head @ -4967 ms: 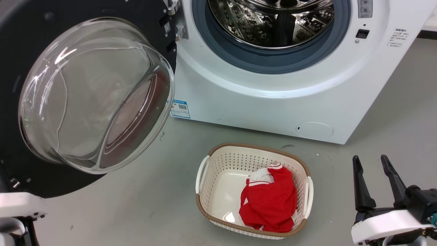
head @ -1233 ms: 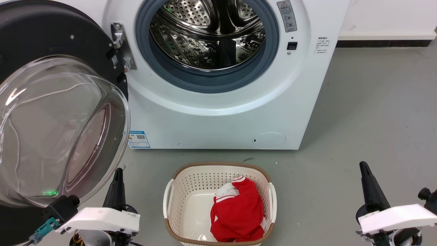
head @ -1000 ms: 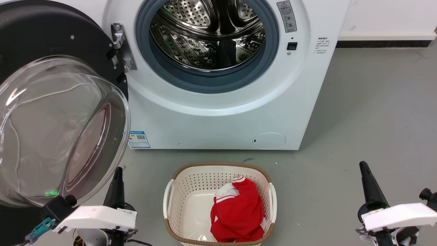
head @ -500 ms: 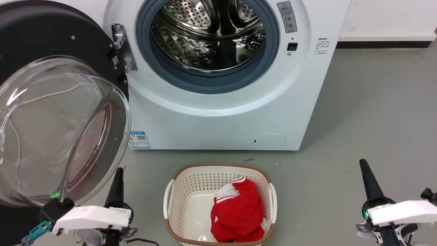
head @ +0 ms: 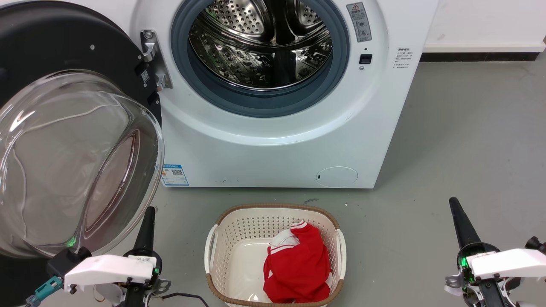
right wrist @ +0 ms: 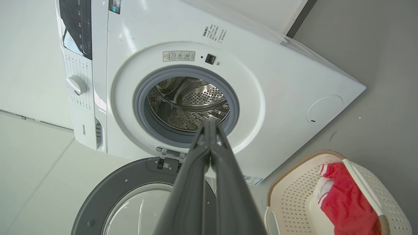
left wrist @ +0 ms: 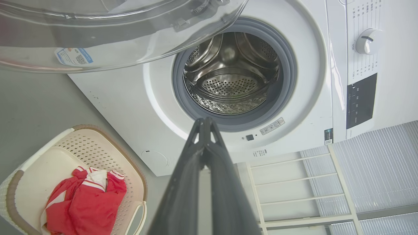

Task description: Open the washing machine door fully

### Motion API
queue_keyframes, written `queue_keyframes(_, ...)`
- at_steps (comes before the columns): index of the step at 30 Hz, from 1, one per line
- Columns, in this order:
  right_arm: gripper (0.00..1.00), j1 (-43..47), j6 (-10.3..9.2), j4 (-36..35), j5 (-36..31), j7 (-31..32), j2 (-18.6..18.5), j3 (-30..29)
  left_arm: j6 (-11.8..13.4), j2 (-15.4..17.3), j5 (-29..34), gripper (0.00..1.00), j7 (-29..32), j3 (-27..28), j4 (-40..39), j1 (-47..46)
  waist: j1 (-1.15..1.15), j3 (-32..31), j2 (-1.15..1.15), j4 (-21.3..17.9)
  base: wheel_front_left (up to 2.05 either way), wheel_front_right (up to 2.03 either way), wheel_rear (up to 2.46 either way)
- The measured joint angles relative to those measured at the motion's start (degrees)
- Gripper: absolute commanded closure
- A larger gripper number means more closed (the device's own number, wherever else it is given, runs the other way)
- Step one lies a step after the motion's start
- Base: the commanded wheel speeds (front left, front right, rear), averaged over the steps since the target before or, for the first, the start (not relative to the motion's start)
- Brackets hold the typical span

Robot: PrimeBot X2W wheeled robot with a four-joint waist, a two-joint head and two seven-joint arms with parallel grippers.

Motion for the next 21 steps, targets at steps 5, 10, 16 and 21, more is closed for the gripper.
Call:
queue_keyframes(5, 1.00, -0.3, 0.00, 0.5, 2.6, 0.5, 0.0, -0.2, -0.2, 0.0, -2.7, 1.00, 0.6, 0.3, 0.2, 0.0, 0.00, 0.0, 0.00, 0.0, 0.00, 0.00, 0.00)
queue_keyframes(10, 1.00, -0.5, -0.01, 0.9, 5.2, 0.9, 0.0, -0.3, -0.5, 0.0, -5.4, 1.00, 1.2, 0.5, 0.4, -0.2, 0.00, -0.1, 0.00, 0.0, 0.00, 0.00, 0.00)
queue_keyframes(16, 1.00, -0.8, 0.00, 1.4, 8.2, 1.5, 0.0, -0.5, -0.6, 0.0, -8.5, 1.00, 2.0, 0.7, 0.6, -0.3, 0.00, -0.1, 0.00, 0.1, 0.00, 0.00, 0.00)
queue_keyframes(21, 1.00, -1.3, -0.01, 1.8, 10.6, 1.8, 0.0, -0.7, -0.9, 0.0, -11.0, 1.00, 2.6, 0.9, 0.8, -0.4, 0.00, -0.2, 0.00, 0.1, 0.00, 0.00, 0.00)
